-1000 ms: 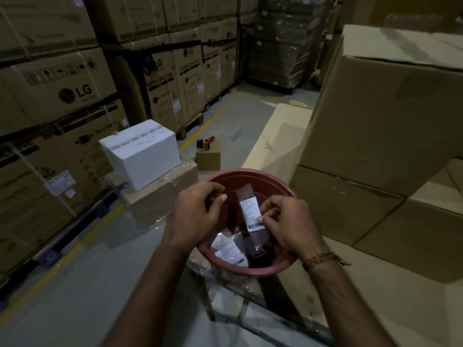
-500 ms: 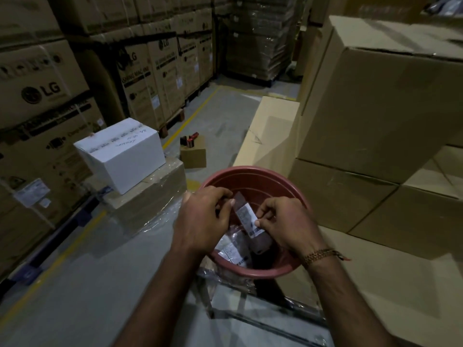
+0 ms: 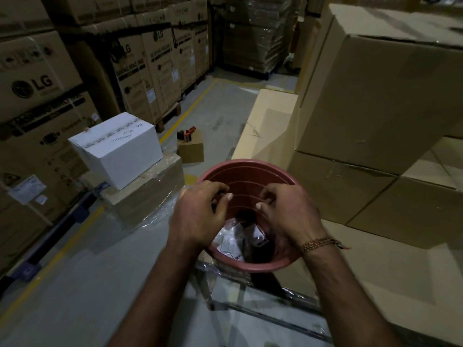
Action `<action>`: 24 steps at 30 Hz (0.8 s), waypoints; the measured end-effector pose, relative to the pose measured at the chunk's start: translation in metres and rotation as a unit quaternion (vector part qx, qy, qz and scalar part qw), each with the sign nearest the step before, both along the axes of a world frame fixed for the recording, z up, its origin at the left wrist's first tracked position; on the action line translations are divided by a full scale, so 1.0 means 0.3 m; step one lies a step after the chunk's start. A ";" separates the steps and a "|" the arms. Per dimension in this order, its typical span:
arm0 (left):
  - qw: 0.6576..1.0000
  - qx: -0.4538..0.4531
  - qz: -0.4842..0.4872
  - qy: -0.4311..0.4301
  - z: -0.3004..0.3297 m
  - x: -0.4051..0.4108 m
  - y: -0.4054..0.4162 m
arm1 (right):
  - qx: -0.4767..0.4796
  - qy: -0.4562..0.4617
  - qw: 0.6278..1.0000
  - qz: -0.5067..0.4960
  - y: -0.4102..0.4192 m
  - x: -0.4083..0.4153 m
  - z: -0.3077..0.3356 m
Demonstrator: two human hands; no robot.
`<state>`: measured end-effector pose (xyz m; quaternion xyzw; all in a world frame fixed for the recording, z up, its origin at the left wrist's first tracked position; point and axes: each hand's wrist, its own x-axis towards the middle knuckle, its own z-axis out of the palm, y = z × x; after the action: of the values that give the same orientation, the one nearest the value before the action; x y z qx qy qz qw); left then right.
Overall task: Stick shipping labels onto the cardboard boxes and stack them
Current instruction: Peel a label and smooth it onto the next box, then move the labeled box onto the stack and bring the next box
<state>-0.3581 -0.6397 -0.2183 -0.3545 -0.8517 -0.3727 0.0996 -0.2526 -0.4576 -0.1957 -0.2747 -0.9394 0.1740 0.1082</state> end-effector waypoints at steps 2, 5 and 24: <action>1.000 0.006 -0.017 0.000 0.009 0.005 0.008 | -0.004 0.019 1.000 0.005 -0.003 0.026 0.010; 1.000 0.000 -0.031 0.004 0.026 0.022 0.026 | -0.019 0.044 0.999 0.006 -0.009 0.064 0.013; 0.985 0.043 -0.163 0.042 0.187 0.519 0.344 | 0.007 0.144 0.988 -0.063 0.198 0.681 0.128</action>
<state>-0.2024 -0.5366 -0.1622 -0.4995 -0.7607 -0.4051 0.0883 -0.0483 -0.3980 -0.1574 -0.3043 -0.8963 0.1979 0.2547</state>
